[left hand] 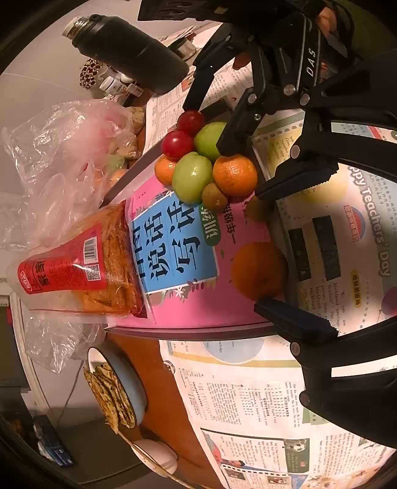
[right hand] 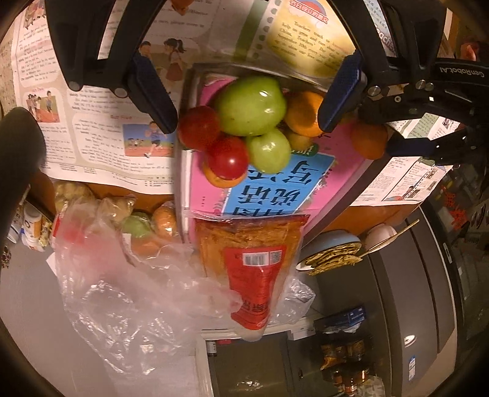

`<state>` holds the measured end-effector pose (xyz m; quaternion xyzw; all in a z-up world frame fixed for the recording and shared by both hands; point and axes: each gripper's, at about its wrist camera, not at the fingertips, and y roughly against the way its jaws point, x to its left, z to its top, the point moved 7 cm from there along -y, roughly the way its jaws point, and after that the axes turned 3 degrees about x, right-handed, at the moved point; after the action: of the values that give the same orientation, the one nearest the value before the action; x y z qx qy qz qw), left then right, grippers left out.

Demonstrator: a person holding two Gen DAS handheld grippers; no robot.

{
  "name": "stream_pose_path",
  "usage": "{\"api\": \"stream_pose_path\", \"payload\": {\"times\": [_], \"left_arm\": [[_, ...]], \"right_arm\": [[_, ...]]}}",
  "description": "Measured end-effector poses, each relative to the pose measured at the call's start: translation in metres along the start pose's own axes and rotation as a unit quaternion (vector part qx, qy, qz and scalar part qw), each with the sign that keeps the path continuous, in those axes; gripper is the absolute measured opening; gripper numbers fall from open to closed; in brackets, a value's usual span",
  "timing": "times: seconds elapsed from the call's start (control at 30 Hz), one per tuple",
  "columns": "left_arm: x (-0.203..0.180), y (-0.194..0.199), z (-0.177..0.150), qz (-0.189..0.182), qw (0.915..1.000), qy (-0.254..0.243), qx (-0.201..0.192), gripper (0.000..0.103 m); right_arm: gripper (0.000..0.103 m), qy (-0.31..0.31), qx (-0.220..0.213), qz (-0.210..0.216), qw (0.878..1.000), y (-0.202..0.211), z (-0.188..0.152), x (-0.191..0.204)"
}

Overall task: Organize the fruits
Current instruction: 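Withdraw both tools back from the tray over the newspaper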

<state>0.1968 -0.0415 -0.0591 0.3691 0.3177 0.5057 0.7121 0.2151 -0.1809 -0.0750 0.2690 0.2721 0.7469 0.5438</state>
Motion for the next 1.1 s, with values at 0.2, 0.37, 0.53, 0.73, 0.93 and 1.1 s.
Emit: {"api": "stream_pose_path", "payload": {"times": [0.2, 0.37, 0.53, 0.73, 0.93, 1.1], "left_arm": [[0.001, -0.002, 0.002, -0.001, 1.0, -0.001, -0.001, 0.069], [0.004, -0.002, 0.002, -0.004, 1.0, 0.005, -0.001, 0.069], [0.003, 0.0, 0.001, -0.006, 1.0, 0.004, -0.006, 0.069], [0.003, 0.008, 0.003, -0.007, 0.9998, 0.004, -0.019, 0.069], [0.002, 0.014, 0.004, 0.0, 0.9995, 0.009, -0.029, 0.07], [-0.001, 0.021, 0.002, 0.012, 0.9991, 0.011, -0.039, 0.075]], "right_arm": [[0.093, -0.001, -0.002, -0.004, 1.0, -0.003, 0.002, 0.0], [0.094, 0.002, -0.004, -0.002, 1.0, -0.004, 0.003, 0.0], [0.093, -0.004, -0.003, 0.001, 1.0, -0.002, 0.002, -0.001], [0.093, -0.009, -0.018, -0.002, 1.0, 0.012, 0.001, -0.004], [0.094, -0.003, -0.029, -0.014, 0.999, 0.024, 0.0, -0.001], [0.1, -0.004, -0.041, -0.022, 0.999, 0.035, 0.0, 0.0]]}}
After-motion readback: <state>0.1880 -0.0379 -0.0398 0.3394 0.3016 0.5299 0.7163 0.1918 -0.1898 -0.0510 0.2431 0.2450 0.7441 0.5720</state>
